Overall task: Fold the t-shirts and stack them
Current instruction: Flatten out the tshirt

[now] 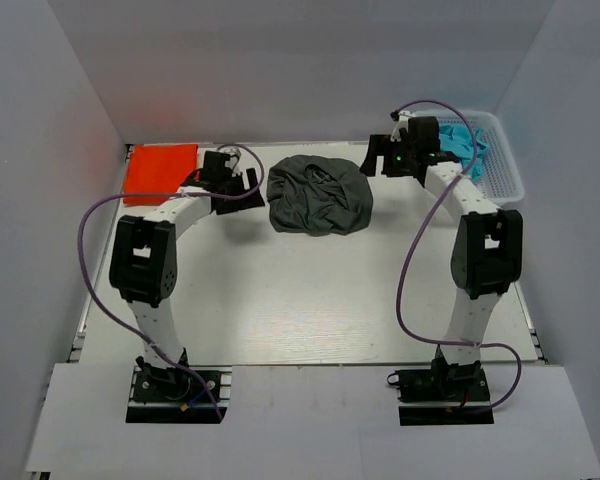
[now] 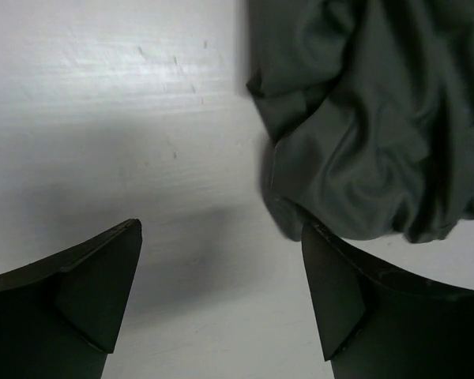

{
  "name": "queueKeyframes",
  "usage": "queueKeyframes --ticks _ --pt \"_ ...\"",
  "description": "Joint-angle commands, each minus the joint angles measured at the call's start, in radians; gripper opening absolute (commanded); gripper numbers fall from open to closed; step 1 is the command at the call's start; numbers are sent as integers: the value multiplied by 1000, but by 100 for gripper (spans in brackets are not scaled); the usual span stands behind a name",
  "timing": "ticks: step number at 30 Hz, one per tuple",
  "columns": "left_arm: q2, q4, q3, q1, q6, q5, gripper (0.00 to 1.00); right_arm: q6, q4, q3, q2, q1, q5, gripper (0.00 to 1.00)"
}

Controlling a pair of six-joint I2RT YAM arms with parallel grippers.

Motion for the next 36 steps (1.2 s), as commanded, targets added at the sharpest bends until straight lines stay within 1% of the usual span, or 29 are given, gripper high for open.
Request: queueKeyframes --ticks 1,6,8,10,11,12,15,16,18,19,20,22,23,24,25,31,33,34,36 --pt "29 -79 35 -26 13 64 90 -19 -176 73 58 63 98 91" --pt "113 -91 56 -80 22 51 83 11 -200 53 92 116 216 86" --pt "127 -91 67 -95 31 51 83 10 -240 62 107 139 212 83" --pt "138 -81 67 -109 31 41 82 2 -253 58 125 152 203 83" --pt "149 -80 67 -120 31 41 82 4 -253 55 132 165 209 81" --pt "149 -68 67 -129 31 30 80 10 -244 41 135 172 212 81" --pt "193 -68 99 -155 31 -25 72 57 -201 24 141 174 224 73" --pt "202 -77 99 -155 31 -54 69 82 -193 27 153 173 224 68" --pt "214 -87 113 -183 31 -85 58 103 -188 39 161 174 221 61" --pt "224 -87 113 -183 31 -105 54 114 -188 42 168 174 213 46" --pt "224 -87 113 -193 31 -114 42 117 -179 42 171 173 207 39" --pt "235 -96 124 -203 31 -140 28 131 -179 47 181 174 212 24" --pt "235 -109 124 -203 31 -150 12 134 -178 50 182 173 213 11" --pt "235 -110 124 -212 31 -172 0 135 -177 52 179 171 216 3" --pt "224 -120 124 -212 21 -173 0 134 -174 50 175 176 227 0" --pt "107 -77 75 -212 5 -203 0 132 -156 21 139 169 305 0" --pt "55 -86 75 -212 -7 -229 0 125 -136 -14 78 169 342 0" --pt "38 -87 75 -212 -18 -229 0 120 -72 -54 38 169 350 0" --pt "5 -87 50 -212 -18 -240 0 109 -35 -102 -37 168 394 0"
